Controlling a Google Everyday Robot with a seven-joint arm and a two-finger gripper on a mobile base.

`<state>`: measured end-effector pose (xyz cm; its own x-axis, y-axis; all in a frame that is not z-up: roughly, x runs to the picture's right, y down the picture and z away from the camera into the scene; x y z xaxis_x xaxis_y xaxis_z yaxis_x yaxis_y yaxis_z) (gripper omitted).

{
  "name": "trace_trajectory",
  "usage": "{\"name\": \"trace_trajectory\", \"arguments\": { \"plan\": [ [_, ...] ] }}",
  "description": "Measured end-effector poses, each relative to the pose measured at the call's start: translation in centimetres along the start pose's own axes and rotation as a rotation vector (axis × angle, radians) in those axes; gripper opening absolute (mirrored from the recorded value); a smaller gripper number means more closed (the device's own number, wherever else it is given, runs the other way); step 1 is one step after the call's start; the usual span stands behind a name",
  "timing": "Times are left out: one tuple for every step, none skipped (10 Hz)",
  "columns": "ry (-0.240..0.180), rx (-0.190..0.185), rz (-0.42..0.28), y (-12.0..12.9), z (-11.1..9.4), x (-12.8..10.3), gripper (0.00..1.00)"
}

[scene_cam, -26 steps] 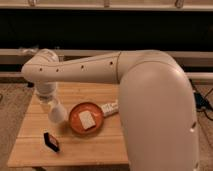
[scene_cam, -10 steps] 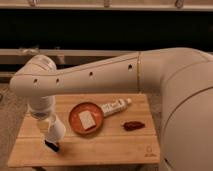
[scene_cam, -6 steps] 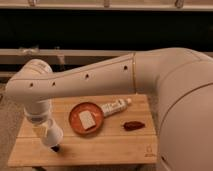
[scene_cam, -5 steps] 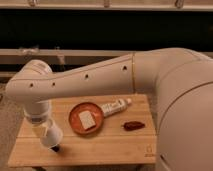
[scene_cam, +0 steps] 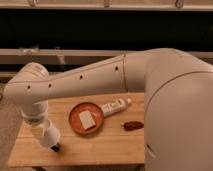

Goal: Place the ceramic cup over the eraser

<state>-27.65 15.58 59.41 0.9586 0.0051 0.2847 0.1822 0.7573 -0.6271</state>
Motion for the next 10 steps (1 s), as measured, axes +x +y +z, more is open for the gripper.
{"name": "trace_trajectory", "arguments": {
  "plan": [
    [0.002, -0.005, -0.006, -0.1, 0.5, -0.4, 0.18],
    [0.007, -0.006, -0.008, -0.2, 0.9, -0.5, 0.18],
    [0.021, -0.004, -0.009, -0.3, 1.7, -0.5, 0.18],
    [0.036, -0.004, -0.005, -0.5, 2.8, -0.2, 0.18],
    [0.048, 0.003, -0.002, -0.6, 3.6, 0.0, 0.19],
    [0.062, 0.020, 0.004, -0.7, 4.7, 0.1, 0.26],
    [0.068, 0.032, 0.015, -0.8, 5.3, 0.4, 0.34],
    [0.071, 0.050, 0.033, -1.1, 5.9, 0.7, 0.45],
    [0.074, 0.064, 0.044, -1.3, 6.3, 0.9, 0.55],
    [0.076, 0.073, 0.056, -1.4, 6.8, 1.0, 0.67]
  ]
}}
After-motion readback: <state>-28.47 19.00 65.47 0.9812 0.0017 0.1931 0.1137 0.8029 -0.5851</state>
